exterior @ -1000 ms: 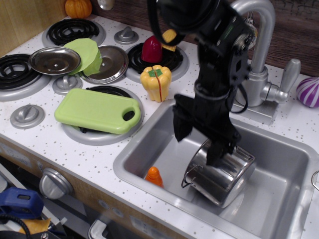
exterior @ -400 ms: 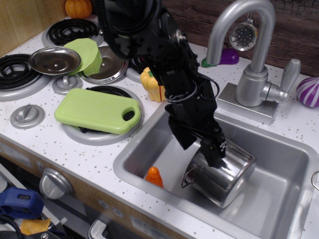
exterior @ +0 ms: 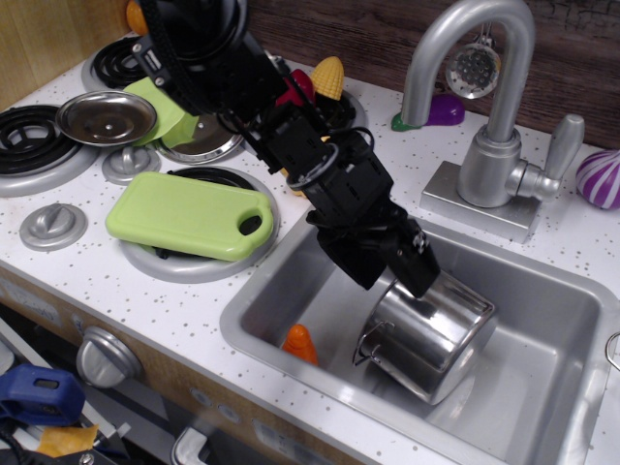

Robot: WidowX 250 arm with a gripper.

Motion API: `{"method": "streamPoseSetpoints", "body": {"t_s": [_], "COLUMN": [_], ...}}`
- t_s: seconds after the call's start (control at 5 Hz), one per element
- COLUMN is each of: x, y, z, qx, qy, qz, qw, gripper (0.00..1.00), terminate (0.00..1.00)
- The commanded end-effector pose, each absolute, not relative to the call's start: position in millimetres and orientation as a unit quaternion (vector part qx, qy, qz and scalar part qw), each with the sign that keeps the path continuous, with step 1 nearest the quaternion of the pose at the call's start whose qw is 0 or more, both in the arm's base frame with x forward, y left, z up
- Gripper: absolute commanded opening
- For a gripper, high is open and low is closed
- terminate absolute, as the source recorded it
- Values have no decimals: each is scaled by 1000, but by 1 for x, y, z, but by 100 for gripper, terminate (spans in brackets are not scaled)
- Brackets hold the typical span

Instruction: Flip pot upright in sink

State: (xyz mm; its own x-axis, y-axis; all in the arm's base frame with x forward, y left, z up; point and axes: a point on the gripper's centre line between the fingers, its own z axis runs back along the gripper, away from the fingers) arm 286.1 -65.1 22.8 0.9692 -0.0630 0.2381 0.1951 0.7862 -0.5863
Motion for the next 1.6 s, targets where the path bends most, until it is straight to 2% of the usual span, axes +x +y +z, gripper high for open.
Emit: {"method": "streamPoseSetpoints", "body": {"t_s": [0.0, 0.2, 0.6, 0.8, 1.4], "x": [290, 289, 289, 290, 290], "y": [-76, -76, -94, -92, -91], "z": [27, 24, 18, 21, 23], "qx": [-338, -359, -372, -390, -399], "qy": [-105, -114, -135, -135, -144], "qz": [-37, -36, -5, 4, 11], "qw": [935, 926, 918, 911, 905], "gripper": [100, 100, 100, 0, 0], "terminate": [0, 0, 0, 0, 0]}}
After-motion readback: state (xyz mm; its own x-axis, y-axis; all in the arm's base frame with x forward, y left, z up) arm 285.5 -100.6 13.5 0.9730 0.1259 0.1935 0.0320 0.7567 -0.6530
